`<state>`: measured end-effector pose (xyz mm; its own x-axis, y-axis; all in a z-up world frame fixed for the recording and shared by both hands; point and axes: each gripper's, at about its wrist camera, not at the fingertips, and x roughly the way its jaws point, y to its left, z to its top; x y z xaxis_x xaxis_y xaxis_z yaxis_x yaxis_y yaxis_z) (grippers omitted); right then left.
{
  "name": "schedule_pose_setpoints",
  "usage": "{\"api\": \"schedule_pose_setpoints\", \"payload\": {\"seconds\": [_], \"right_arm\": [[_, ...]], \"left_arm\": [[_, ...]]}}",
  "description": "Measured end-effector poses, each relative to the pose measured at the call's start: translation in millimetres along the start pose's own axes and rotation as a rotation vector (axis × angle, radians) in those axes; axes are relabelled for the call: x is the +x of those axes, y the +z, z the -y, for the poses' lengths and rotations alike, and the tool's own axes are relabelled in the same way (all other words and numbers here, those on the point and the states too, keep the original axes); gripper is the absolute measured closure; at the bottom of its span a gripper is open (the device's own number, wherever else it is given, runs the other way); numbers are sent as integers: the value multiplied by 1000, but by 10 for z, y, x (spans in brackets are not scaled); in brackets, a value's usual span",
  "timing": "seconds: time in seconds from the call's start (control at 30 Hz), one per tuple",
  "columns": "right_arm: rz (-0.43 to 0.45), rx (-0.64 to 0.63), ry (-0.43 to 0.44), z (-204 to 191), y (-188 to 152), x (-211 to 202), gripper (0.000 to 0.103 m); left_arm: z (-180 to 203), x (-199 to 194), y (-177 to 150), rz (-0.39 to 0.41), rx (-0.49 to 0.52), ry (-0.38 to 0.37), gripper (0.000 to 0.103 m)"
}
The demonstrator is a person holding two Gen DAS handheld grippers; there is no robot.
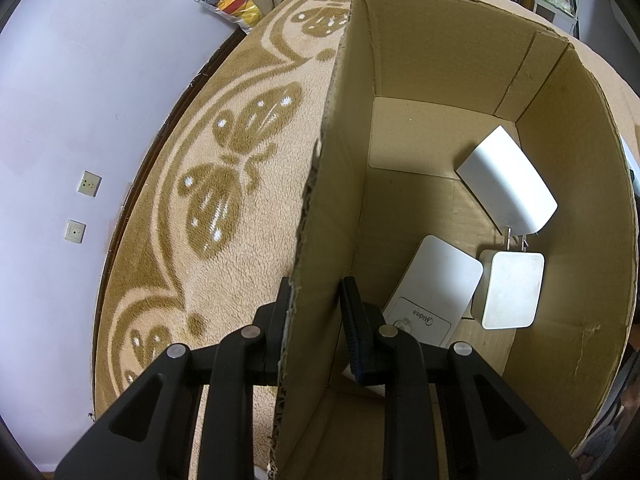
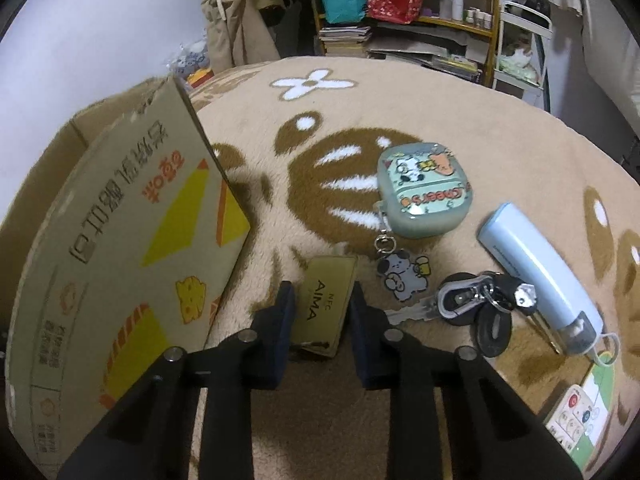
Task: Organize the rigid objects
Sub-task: 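Move the right tool to the yellow AIMA key tag and grasp it, then carry the AIMA tag into the box with the right tool and release it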
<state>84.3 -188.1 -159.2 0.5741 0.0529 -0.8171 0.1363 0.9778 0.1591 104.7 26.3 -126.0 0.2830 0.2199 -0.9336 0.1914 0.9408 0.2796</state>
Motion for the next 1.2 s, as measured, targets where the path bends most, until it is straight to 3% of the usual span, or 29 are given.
{"api": "schedule_pose_setpoints", "payload": {"seconds": [0.17,0.47,0.8,1.2], "right_arm": [[33,27,46,43,70,-127,98],[94,14,54,-40,124,-282,98],[239,19,99,-121,283,-726,98],[400,-27,235,-415,362,-1319,98]], "left_arm": [[0,-2,2,0,0,1,81],[-3,-3,3,0,0,0,81],[-2,-3,3,0,2,3,81],[2,-16,6,0,2,4,81]]}}
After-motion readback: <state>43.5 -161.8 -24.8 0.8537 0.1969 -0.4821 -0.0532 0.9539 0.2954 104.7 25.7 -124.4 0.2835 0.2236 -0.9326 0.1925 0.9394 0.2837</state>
